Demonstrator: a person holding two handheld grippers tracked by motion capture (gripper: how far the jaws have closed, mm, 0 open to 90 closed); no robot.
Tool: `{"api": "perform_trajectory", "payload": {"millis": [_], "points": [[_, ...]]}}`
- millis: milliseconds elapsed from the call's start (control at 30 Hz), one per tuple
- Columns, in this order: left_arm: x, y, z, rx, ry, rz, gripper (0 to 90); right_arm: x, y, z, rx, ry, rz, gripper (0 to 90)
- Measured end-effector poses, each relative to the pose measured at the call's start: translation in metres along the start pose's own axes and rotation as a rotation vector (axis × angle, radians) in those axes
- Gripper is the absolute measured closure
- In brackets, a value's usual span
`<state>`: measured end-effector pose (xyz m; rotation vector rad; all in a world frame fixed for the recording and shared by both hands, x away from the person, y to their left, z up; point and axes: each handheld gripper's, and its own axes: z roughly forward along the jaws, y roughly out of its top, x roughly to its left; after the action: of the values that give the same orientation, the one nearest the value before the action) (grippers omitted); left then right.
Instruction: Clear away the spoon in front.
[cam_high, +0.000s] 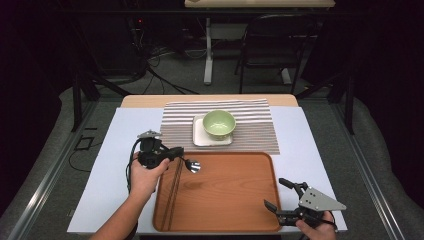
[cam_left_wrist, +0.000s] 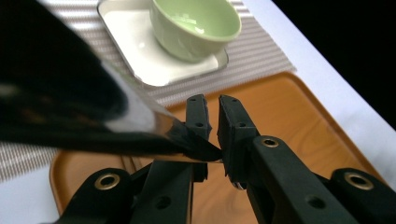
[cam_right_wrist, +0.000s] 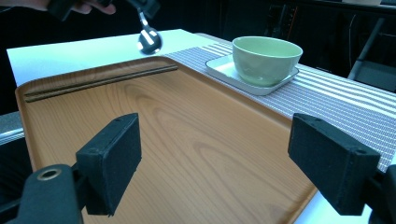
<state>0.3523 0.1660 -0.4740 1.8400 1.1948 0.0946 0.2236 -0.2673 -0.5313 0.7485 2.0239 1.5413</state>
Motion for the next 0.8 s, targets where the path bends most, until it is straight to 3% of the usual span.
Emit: {"api": "perform_trajectory", "payload": {"millis": [333, 800], "points": [[-0.004, -0.04, -0.01, 0.054, -0.003, 0.005, 82.4, 0.0, 0.0, 0.001, 0.006, -0.003, -0.002, 16.7], [-0.004, -0.071, -0.021, 0.104, -0.019, -0.018, 82.4, 0.0, -0.001, 0.001, 0.01, -0.01, 0.009, 16.7]]}}
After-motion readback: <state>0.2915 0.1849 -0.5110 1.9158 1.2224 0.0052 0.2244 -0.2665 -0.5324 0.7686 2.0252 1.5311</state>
